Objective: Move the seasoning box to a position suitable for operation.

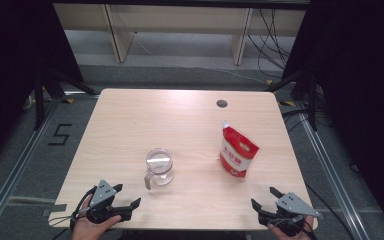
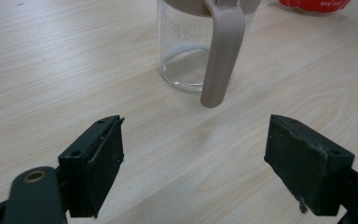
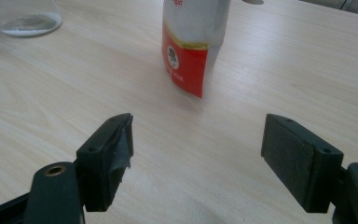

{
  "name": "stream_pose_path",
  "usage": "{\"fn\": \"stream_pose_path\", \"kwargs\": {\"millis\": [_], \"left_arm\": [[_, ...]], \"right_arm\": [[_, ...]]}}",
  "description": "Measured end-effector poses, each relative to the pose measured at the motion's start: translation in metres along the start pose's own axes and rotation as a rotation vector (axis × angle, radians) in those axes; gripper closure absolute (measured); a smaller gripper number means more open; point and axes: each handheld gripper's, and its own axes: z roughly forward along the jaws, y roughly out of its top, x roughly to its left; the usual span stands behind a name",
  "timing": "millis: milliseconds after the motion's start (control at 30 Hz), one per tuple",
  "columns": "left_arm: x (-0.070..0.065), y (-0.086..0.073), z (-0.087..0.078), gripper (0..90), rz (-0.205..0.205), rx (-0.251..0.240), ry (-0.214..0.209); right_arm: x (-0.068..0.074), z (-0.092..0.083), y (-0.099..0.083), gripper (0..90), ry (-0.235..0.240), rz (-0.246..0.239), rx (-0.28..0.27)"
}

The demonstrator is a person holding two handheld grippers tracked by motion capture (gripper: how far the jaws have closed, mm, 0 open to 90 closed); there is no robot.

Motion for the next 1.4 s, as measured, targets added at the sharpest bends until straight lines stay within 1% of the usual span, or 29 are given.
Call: {"fn": "stream_pose_path", "kwargs": {"millis": [133,167,200,233,267,300,333,367,467,500,567,700,800,833,867,900,933,967,1033,1067,1100,1133,1167,1200,1233,1267,1333,1367,1400], "left_arm": [[0.000,0.000,0.000,19.3,-0.007,0.004,0.000],[0.000,0.000,0.000,19.4,-0.007,0.004,0.000],[-0.001,0.000,0.000,19.4,-0.013,0.004,-0.001],[-0.002,0.000,0.000,19.4,-0.017,0.007,-0.001],[-0.002,0.001,0.000,19.4,-0.011,0.016,0.008],[-0.002,0.001,0.000,19.4,0.004,0.012,0.003],[-0.002,0.001,0.000,19.4,0.004,0.012,0.003],[-0.003,0.000,0.001,19.5,-0.021,0.006,-0.002],[-0.003,0.001,0.002,19.5,-0.010,0.009,0.007],[-0.004,0.001,0.003,19.5,-0.011,0.011,0.005],[-0.005,0.003,0.005,19.6,-0.002,0.002,0.006],[-0.007,0.003,0.007,20.5,-0.001,0.005,0.014],[-0.006,0.005,0.008,20.7,0.001,0.003,0.019],[-0.007,0.007,0.011,20.9,-0.014,-0.028,0.024],[-0.007,0.007,0.011,20.9,-0.014,-0.028,0.024],[-0.006,0.010,0.013,21.1,0.029,-0.032,0.030],[-0.008,0.010,0.015,21.6,0.013,-0.036,0.033],[-0.009,0.011,0.016,22.0,0.015,-0.034,0.035],[-0.007,0.015,0.019,22.3,0.087,-0.030,0.035],[-0.007,0.015,0.019,22.4,0.087,-0.030,0.035],[-0.013,0.016,0.023,22.8,0.051,-0.034,0.033],[-0.016,0.017,0.027,23.5,0.042,-0.043,0.033],[-0.017,0.019,0.029,25.0,0.065,-0.041,0.035],[-0.017,0.019,0.029,26.3,0.065,-0.041,0.035],[-0.018,0.022,0.033,28.1,0.090,-0.043,0.048],[-0.020,0.023,0.036,30.6,0.083,-0.051,0.051],[-0.021,0.024,0.038,39.3,0.081,-0.056,0.045],[-0.020,0.027,0.040,44.5,0.118,-0.057,0.056],[-0.021,0.027,0.041,47.4,0.113,-0.062,0.061]], "right_arm": [[0.001,0.000,0.000,26.2,0.002,0.011,0.007],[-0.001,0.000,0.000,26.2,-0.002,-0.015,0.003],[0.001,0.000,0.000,26.2,0.001,0.006,0.010],[0.000,0.000,0.000,26.2,0.001,0.001,0.009],[-0.001,0.000,0.000,26.2,-0.001,-0.017,0.002],[0.001,-0.001,0.000,26.2,-0.002,0.006,0.016],[0.001,-0.001,0.000,26.2,-0.002,0.006,0.016],[-0.002,0.000,0.000,26.2,0.001,-0.021,0.005],[0.000,0.000,0.000,26.2,0.004,-0.002,0.007],[-0.002,0.001,0.000,26.2,0.013,-0.022,0.003],[-0.002,0.001,0.000,26.2,0.011,-0.027,0.001],[-0.002,0.001,0.000,26.2,-0.005,-0.021,0.000],[0.001,0.001,-0.001,26.2,-0.005,0.011,0.019],[0.000,0.001,-0.001,26.2,-0.004,0.007,0.018],[0.000,0.001,-0.001,26.2,-0.004,0.007,0.018],[-0.002,0.002,-0.001,26.2,0.001,-0.015,0.009],[-0.001,0.002,-0.001,26.2,-0.004,-0.005,0.012],[-0.001,0.002,-0.001,26.2,-0.004,-0.005,0.012],[-0.001,0.002,-0.001,26.2,-0.001,0.000,0.010],[-0.001,0.002,-0.001,26.2,-0.001,0.000,0.010],[-0.001,0.002,-0.001,26.2,-0.007,-0.002,0.015],[-0.001,0.002,-0.001,26.2,-0.008,-0.007,0.017],[-0.001,0.002,-0.001,26.2,-0.007,-0.008,0.017],[-0.001,0.002,-0.001,26.2,-0.007,-0.008,0.017],[-0.003,0.003,-0.001,26.2,0.006,-0.022,0.009],[-0.002,0.003,-0.001,26.2,0.003,-0.018,0.009],[-0.002,0.003,-0.001,26.2,0.010,-0.018,0.010],[-0.002,0.003,-0.001,26.2,0.010,-0.017,0.010],[-0.002,0.002,-0.001,26.2,0.001,-0.022,0.013]]}}
